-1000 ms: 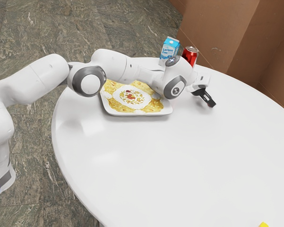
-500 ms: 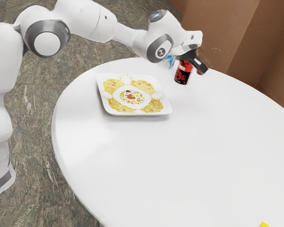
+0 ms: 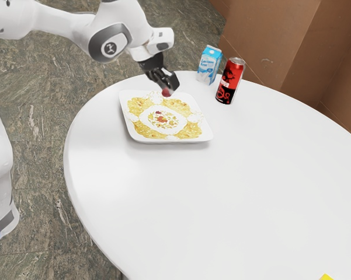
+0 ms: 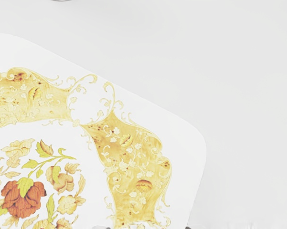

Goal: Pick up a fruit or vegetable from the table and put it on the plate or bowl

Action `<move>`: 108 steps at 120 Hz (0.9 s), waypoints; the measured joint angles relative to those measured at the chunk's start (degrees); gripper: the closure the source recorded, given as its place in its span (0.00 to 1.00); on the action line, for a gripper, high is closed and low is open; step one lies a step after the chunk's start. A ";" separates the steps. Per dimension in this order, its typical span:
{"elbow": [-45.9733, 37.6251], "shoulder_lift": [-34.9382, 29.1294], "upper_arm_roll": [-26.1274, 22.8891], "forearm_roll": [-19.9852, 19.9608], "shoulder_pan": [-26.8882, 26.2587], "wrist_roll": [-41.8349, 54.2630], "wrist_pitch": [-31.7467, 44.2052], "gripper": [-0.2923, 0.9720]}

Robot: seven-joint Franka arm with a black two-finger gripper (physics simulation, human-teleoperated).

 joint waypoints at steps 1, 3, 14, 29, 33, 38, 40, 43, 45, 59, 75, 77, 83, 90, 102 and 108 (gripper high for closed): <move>-0.18 -0.36 0.00 0.01 0.06 -0.26 -0.43 0.65; -0.46 -0.95 0.00 0.02 0.19 -0.77 -1.25 0.65; -0.69 -1.39 -0.05 0.07 1.71 -3.29 -4.80 0.65; 7.18 10.18 -0.02 0.14 4.19 -5.70 -7.55 0.66; 9.12 12.54 -0.01 0.17 4.33 -6.18 -7.99 0.66; 10.35 14.03 0.00 0.18 4.40 -6.75 -8.44 0.66; 10.63 14.33 0.00 0.18 4.45 -6.98 -8.59 0.66; 10.92 14.64 0.00 0.17 4.50 -7.30 -8.80 0.66; 11.05 14.77 0.00 0.17 4.52 -7.51 -8.93 0.66; 11.37 15.54 0.00 0.17 5.05 -8.82 -9.54 0.65; 12.15 15.82 0.33 -0.29 5.47 -9.59 -9.90 0.41; 12.26 15.78 0.36 -0.30 5.49 -9.68 -9.93 0.39; 12.63 15.59 0.41 -0.32 5.49 -9.93 -10.00 0.34; 13.93 15.13 0.43 -0.47 5.48 -10.31 -10.06 0.31; 22.10 15.98 0.35 -1.82 1.61 -13.92 -11.06 0.27; 36.59 22.94 0.37 0.77 -6.15 -21.16 -15.63 0.26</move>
